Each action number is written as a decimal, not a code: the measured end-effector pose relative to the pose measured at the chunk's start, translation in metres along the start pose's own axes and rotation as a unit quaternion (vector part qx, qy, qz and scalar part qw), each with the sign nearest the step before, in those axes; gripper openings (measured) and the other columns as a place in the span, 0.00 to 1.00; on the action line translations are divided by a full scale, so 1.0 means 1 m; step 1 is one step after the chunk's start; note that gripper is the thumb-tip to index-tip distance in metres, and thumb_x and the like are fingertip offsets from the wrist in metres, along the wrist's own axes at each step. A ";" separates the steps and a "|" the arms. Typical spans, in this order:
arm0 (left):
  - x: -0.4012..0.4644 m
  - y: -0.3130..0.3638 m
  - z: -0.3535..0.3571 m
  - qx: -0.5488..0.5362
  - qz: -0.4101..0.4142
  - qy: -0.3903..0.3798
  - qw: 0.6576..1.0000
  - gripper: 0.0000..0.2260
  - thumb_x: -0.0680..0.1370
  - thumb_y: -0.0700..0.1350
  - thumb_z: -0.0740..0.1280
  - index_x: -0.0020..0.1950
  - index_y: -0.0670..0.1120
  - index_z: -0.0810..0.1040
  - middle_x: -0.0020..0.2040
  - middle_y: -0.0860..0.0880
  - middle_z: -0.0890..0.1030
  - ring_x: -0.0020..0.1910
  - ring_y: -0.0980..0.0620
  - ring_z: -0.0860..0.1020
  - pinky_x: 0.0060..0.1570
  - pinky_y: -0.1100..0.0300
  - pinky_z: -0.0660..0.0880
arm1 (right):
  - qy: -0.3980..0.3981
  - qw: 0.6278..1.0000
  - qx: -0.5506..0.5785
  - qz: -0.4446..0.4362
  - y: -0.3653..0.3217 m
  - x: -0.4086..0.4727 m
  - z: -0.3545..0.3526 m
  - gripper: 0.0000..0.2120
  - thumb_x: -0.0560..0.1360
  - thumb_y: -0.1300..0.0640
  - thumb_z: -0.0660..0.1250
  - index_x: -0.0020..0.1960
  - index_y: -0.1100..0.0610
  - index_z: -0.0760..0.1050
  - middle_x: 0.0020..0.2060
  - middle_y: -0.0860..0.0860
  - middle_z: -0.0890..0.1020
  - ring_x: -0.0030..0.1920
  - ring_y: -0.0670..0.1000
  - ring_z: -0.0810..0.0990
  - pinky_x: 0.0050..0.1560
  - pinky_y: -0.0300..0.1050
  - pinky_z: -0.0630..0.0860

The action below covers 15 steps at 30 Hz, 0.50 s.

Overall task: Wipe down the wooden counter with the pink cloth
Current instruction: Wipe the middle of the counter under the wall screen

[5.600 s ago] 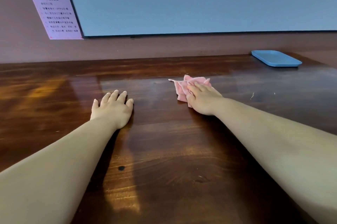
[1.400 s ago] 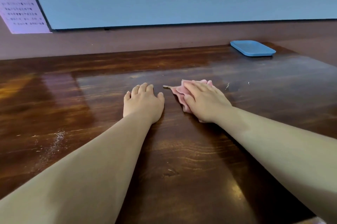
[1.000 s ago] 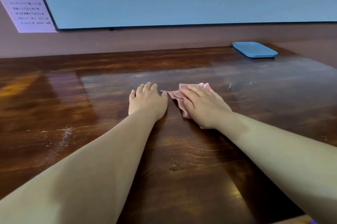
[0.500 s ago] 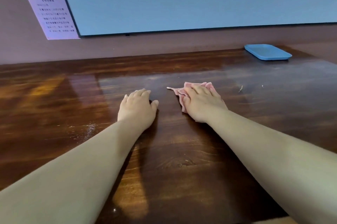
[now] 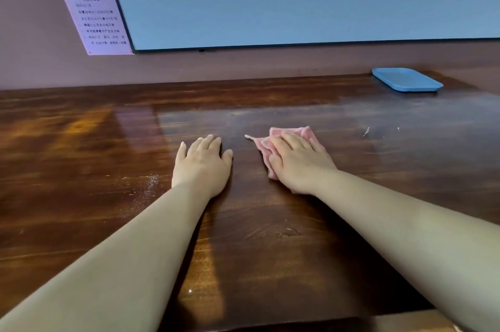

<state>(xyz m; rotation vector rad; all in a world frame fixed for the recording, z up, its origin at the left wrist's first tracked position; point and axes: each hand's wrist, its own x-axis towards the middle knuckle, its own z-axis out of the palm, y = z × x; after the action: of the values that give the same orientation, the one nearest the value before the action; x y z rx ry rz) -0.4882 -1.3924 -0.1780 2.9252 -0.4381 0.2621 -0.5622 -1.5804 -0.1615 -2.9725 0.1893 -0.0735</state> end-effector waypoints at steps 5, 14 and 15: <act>0.001 0.001 0.002 0.000 0.000 -0.005 1.000 0.26 0.82 0.59 0.47 0.78 0.51 0.58 0.79 0.54 0.56 0.77 0.53 0.52 0.75 0.49 0.43 | 0.013 1.000 -0.001 -0.024 -0.002 -0.016 0.008 0.25 0.83 0.45 0.44 0.80 0.46 0.56 0.81 0.49 0.57 0.80 0.50 0.52 0.78 0.51 0.45; -0.003 0.000 0.000 -0.006 0.003 -0.014 1.000 0.26 0.82 0.58 0.46 0.78 0.50 0.57 0.79 0.53 0.55 0.78 0.53 0.51 0.75 0.48 0.43 | -0.008 1.000 -0.008 -0.021 -0.022 -0.023 0.011 0.25 0.84 0.45 0.44 0.80 0.47 0.55 0.81 0.50 0.54 0.81 0.51 0.50 0.79 0.54 0.45; -0.002 0.000 0.001 -0.006 0.006 -0.011 1.000 0.26 0.82 0.58 0.46 0.78 0.50 0.57 0.79 0.53 0.56 0.78 0.52 0.51 0.75 0.48 0.43 | -0.003 1.000 -0.013 -0.026 -0.022 -0.028 0.014 0.26 0.84 0.44 0.43 0.80 0.46 0.54 0.81 0.50 0.54 0.81 0.51 0.50 0.80 0.53 0.44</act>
<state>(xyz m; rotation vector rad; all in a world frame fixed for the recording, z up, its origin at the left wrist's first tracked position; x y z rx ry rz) -0.4897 -1.3921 -0.1798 2.9166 -0.4578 0.2277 -0.5862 -1.5534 -0.1725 -3.0030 0.1129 -0.0691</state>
